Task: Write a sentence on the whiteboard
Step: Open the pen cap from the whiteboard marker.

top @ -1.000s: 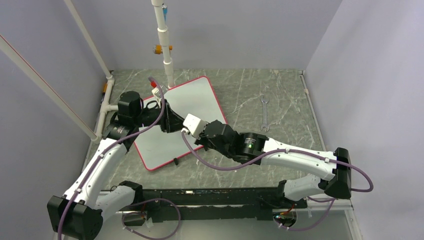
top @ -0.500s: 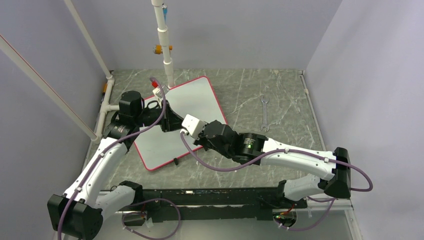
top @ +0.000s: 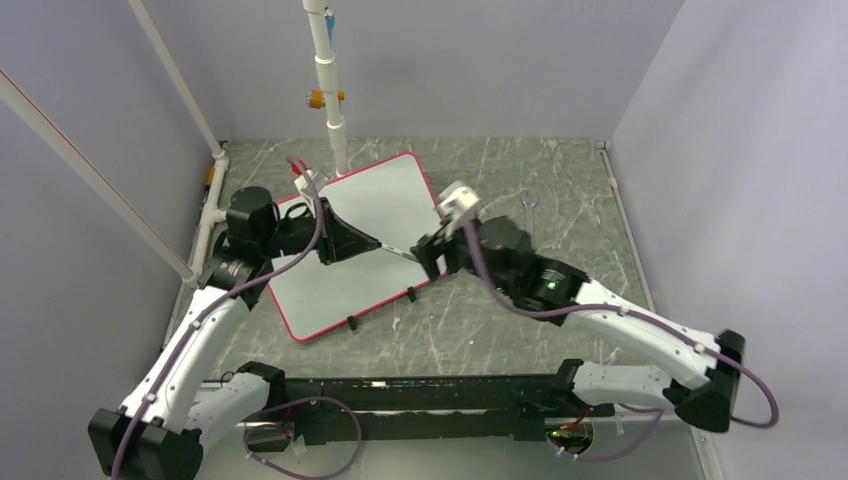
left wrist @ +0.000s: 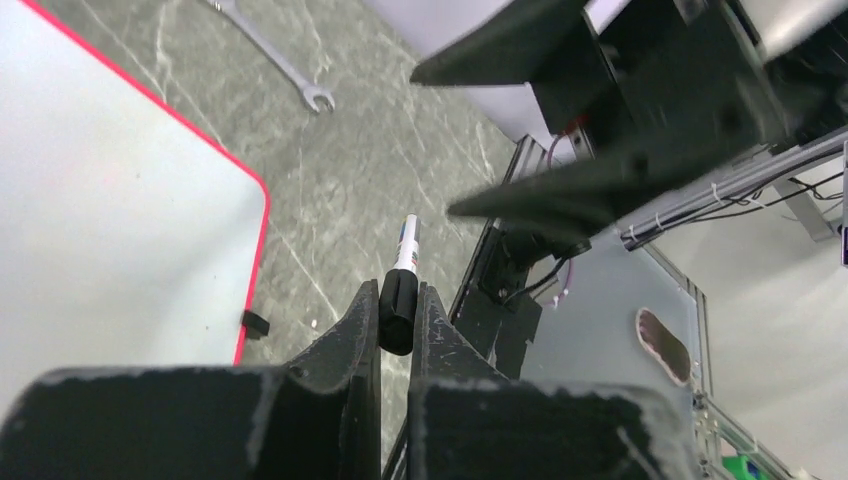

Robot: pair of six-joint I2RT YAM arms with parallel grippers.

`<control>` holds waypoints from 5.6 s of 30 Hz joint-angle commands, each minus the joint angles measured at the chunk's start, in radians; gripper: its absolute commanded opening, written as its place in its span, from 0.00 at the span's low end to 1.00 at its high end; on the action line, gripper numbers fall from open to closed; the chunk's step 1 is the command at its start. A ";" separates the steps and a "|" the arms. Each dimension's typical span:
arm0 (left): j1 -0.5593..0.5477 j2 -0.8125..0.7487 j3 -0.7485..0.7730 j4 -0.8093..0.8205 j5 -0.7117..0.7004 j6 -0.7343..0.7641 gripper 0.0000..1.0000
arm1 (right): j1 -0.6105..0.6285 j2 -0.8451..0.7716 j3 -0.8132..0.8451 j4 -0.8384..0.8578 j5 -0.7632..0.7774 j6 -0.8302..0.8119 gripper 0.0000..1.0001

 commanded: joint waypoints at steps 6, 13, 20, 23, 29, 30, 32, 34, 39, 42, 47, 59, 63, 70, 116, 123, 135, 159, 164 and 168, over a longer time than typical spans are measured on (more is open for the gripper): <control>0.002 -0.124 -0.126 0.521 -0.011 -0.333 0.00 | -0.345 -0.177 -0.142 0.382 -0.593 0.524 0.77; -0.007 -0.153 -0.216 0.903 -0.075 -0.608 0.00 | -0.472 -0.137 -0.248 0.809 -0.901 0.866 0.75; -0.043 -0.156 -0.215 0.942 -0.141 -0.630 0.00 | -0.477 -0.075 -0.273 1.021 -0.974 0.992 0.65; -0.063 -0.132 -0.219 0.981 -0.154 -0.645 0.00 | -0.477 -0.054 -0.266 1.067 -0.989 1.018 0.61; -0.116 -0.111 -0.207 0.987 -0.212 -0.614 0.00 | -0.476 -0.052 -0.244 1.036 -0.986 1.005 0.51; -0.124 -0.107 -0.204 0.985 -0.218 -0.607 0.00 | -0.476 -0.052 -0.241 1.028 -0.984 1.000 0.50; -0.136 -0.094 -0.195 0.983 -0.223 -0.601 0.00 | -0.476 -0.053 -0.240 1.018 -0.982 0.997 0.49; -0.147 -0.082 -0.185 0.976 -0.225 -0.590 0.00 | -0.476 -0.051 -0.236 1.010 -0.984 0.996 0.47; -0.175 -0.064 -0.155 0.919 -0.231 -0.535 0.00 | -0.476 -0.047 -0.229 0.993 -0.988 0.990 0.39; -0.192 -0.059 -0.136 0.875 -0.243 -0.498 0.00 | -0.475 -0.045 -0.220 0.978 -0.992 0.985 0.35; -0.204 -0.046 -0.117 0.861 -0.250 -0.480 0.00 | -0.471 -0.031 -0.216 0.976 -1.000 0.986 0.33; -0.224 -0.045 -0.084 0.739 -0.261 -0.388 0.00 | -0.465 -0.022 -0.195 0.960 -1.017 0.974 0.29; -0.226 -0.053 -0.078 0.703 -0.270 -0.354 0.00 | -0.464 -0.020 -0.193 0.950 -1.018 0.970 0.28; -0.227 -0.045 -0.081 0.700 -0.268 -0.350 0.00 | -0.452 -0.006 -0.184 0.953 -1.019 0.968 0.27; -0.229 -0.082 -0.123 0.600 -0.286 -0.270 0.00 | -0.413 0.046 -0.150 1.091 -1.078 1.022 0.21; -0.227 -0.091 -0.138 0.599 -0.289 -0.268 0.00 | -0.411 0.048 -0.151 1.102 -1.062 1.028 0.21; -0.229 -0.098 -0.170 0.608 -0.293 -0.271 0.00 | -0.406 0.065 -0.153 1.148 -1.055 1.050 0.21; -0.228 -0.102 -0.188 0.605 -0.308 -0.271 0.00 | -0.396 0.065 -0.170 1.175 -1.041 1.056 0.00; -0.227 -0.134 -0.171 0.566 -0.362 -0.274 0.00 | -0.395 0.023 -0.189 1.132 -1.036 1.009 0.00; -0.227 -0.158 -0.147 0.542 -0.373 -0.273 0.00 | -0.398 -0.013 -0.196 1.088 -1.054 0.975 0.00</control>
